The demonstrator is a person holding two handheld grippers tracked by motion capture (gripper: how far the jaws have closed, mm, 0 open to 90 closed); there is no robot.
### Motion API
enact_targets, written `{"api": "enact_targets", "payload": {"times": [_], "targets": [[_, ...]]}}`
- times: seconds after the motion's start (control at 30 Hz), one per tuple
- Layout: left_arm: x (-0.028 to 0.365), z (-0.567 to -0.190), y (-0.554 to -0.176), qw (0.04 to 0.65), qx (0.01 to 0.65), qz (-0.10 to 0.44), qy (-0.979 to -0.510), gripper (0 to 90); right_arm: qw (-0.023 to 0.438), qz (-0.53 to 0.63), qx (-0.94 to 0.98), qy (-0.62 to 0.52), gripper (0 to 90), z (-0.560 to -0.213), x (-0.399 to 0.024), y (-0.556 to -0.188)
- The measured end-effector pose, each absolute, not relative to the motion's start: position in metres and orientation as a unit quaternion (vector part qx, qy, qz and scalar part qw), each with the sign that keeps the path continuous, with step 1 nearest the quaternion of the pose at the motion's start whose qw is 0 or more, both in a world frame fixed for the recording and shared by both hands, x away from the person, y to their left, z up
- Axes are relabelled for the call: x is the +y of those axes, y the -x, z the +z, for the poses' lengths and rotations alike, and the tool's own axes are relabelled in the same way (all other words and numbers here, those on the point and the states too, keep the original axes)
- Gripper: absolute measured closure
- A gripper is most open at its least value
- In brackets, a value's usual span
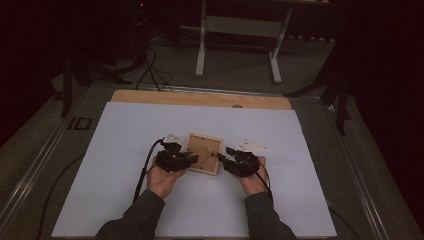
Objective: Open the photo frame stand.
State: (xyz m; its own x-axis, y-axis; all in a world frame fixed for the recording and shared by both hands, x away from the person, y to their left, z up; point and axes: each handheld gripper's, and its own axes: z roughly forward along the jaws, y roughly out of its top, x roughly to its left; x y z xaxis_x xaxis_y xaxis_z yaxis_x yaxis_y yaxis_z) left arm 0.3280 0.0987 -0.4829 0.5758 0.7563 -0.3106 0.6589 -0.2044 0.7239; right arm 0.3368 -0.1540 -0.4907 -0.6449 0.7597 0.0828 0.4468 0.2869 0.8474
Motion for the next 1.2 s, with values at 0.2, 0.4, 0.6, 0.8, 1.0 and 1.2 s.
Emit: {"api": "enact_targets", "payload": {"times": [0.2,0.4,0.6,0.8,1.0,1.2], "targets": [[0.099,-0.483,-0.324,0.435,0.452,0.060,-0.776,69.4,0.153,0.456,0.787,-0.385,52.5,-0.487,-0.151,-0.350],[0.101,-0.486,-0.320,0.439,0.448,0.061,-0.777,69.6,0.129,0.454,0.791,-0.390,46.9,-0.488,-0.149,-0.361],[0.102,-0.486,-0.317,0.440,0.443,0.064,-0.778,69.8,0.111,0.457,0.790,-0.393,42.5,-0.491,-0.149,-0.369],[0.104,-0.488,-0.314,0.439,0.434,0.067,-0.784,70.0,0.078,0.467,0.788,-0.393,40.9,-0.494,-0.150,-0.378],[0.105,-0.488,-0.313,0.438,0.431,0.060,-0.786,70.1,0.072,0.467,0.795,-0.381,45.2,-0.493,-0.148,-0.378],[0.107,-0.488,-0.316,0.437,0.428,0.051,-0.790,69.1,0.081,0.462,0.798,-0.378,46.0,-0.492,-0.147,-0.376]]}}
